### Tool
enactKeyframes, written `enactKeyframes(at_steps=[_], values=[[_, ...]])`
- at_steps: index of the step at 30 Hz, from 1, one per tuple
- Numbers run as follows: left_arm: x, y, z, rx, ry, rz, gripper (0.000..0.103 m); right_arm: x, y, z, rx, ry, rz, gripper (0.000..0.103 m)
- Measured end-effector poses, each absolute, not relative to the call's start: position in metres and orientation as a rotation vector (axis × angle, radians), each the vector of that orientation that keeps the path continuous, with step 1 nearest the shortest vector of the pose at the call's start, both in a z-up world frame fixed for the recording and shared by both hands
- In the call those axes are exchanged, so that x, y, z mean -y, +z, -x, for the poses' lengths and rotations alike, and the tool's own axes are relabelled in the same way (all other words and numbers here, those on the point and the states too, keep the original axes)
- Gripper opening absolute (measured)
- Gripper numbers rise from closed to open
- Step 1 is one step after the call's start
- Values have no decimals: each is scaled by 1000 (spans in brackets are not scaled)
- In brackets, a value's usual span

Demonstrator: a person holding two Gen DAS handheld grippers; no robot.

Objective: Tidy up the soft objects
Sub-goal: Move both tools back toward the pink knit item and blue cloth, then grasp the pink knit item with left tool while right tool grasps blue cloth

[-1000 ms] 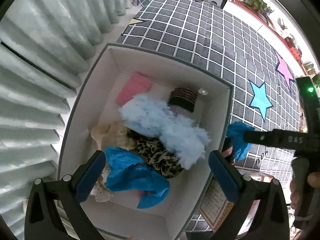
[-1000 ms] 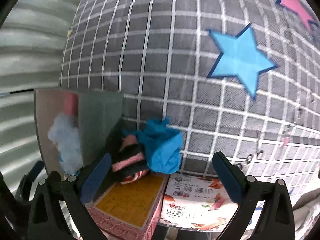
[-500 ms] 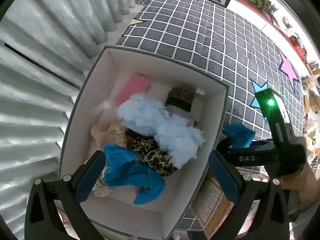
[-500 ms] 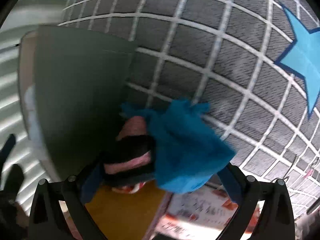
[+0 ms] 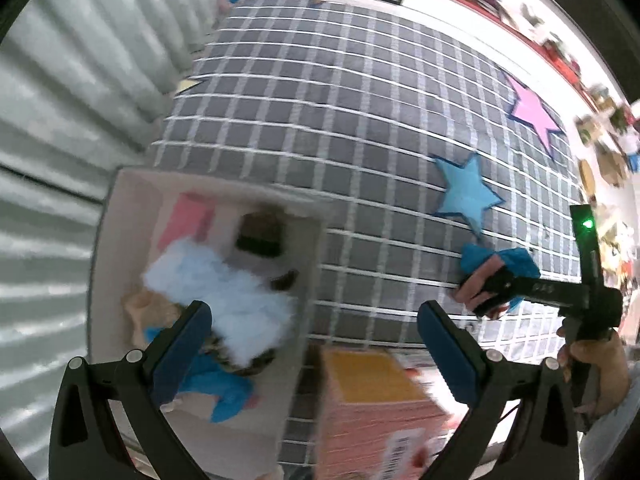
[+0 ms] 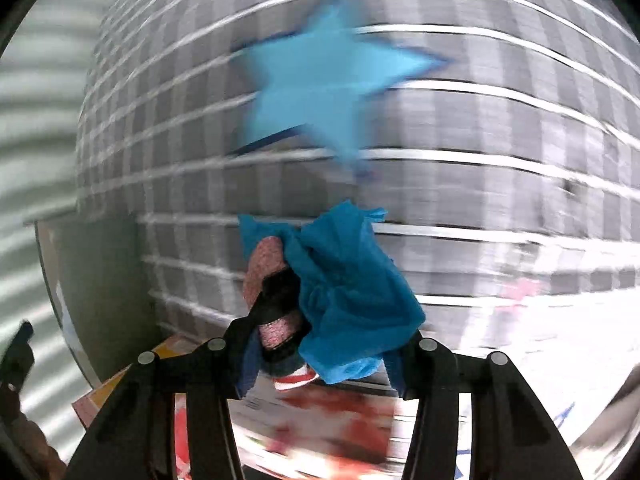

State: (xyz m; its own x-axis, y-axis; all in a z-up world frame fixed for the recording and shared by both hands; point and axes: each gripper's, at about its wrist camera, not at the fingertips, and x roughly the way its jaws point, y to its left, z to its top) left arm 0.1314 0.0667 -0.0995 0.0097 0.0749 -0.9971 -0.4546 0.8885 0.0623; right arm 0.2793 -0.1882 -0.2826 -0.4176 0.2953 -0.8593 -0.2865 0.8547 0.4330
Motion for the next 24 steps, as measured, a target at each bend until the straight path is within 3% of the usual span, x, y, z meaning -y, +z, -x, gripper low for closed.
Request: enactKeyframes(at_steps=[1, 3, 4, 5, 10, 16, 24], values=[[-58, -101, -139, -1516, 402, 307, 103, 206, -283, -288, -1897, 600, -51, 52], [-44, -103, -150, -1524, 372, 298, 103, 237, -282, -300, -1886, 530, -150, 63], [-34, -104, -156, -1527, 352, 293, 103, 256, -280, -306, -1868, 478, -212, 80], [-24, -105, -162, -1530, 333, 288, 103, 269, -276, -312, -1840, 424, -246, 89], [32, -116, -187, -1555, 228, 247, 103, 330, -266, -315, -1753, 257, -285, 89], [92, -179, -209, -1673, 130, 260, 103, 373, -280, -312, -1808, 222, -363, 89], [109, -238, -205, -1801, 186, 267, 103, 384, -280, -296, -1842, 255, -412, 89]])
